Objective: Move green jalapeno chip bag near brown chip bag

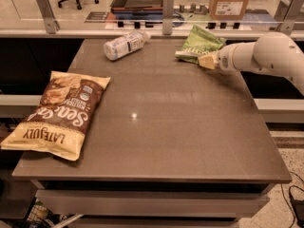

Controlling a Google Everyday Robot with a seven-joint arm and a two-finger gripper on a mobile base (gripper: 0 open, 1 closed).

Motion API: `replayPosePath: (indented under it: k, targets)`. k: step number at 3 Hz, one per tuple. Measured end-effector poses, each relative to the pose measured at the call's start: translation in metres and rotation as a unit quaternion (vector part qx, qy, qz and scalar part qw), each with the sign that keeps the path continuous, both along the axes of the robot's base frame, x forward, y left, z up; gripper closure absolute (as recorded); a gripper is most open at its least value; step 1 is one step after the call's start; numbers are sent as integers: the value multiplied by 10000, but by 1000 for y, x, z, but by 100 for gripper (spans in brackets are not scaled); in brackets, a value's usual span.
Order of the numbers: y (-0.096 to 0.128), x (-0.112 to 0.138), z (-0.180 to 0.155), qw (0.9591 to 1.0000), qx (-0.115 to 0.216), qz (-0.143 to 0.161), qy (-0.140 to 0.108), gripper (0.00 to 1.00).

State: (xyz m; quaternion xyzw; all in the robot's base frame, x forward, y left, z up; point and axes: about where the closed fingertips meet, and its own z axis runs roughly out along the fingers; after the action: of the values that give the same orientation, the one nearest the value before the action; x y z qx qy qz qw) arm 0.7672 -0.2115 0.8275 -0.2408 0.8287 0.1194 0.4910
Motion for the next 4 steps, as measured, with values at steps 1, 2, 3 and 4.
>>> replayPosePath:
  k: [1, 2, 3, 4]
  targets:
    - [-6, -5, 26, 9997, 94, 174, -112, 100]
    - [-18, -15, 59, 9989, 152, 256, -352, 100]
    - [-30, -33, 86, 9970, 290, 328, -632, 100]
    - [-31, -56, 101, 9942, 468, 550, -791, 100]
